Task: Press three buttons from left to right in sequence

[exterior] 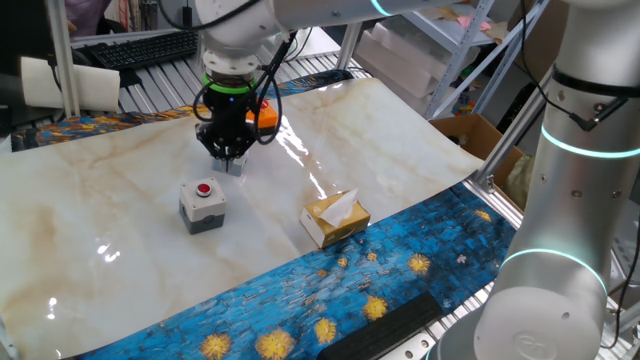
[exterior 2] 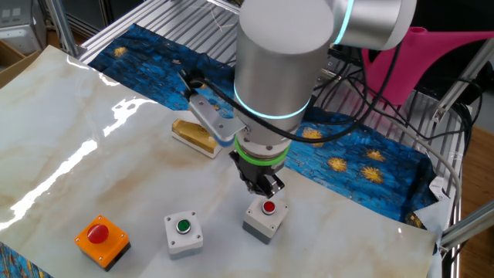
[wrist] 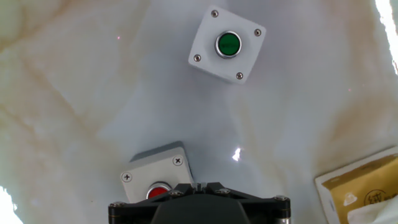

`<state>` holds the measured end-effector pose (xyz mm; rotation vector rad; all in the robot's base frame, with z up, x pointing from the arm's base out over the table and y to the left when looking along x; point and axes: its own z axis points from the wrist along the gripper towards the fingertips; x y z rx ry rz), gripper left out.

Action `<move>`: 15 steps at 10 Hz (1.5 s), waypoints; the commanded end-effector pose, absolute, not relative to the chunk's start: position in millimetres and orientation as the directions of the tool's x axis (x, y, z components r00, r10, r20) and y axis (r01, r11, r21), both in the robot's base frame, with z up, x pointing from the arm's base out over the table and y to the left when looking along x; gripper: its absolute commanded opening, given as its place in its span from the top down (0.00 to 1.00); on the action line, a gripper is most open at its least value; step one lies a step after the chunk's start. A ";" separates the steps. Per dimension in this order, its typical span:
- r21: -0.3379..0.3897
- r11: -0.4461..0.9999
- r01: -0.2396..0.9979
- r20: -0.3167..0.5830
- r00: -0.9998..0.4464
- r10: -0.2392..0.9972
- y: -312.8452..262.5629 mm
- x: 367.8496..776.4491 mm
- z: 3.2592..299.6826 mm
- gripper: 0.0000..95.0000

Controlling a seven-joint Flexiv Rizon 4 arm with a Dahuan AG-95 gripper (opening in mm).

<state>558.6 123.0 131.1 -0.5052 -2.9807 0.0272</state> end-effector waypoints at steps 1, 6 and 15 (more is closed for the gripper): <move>-0.014 0.930 0.367 0.115 -0.923 0.366 123.5 559.8 130.4 1.00; -0.008 0.941 0.339 0.107 -0.935 0.338 140.9 554.2 129.5 1.00; 0.055 0.899 0.434 0.108 -0.898 0.427 153.0 539.9 108.8 1.00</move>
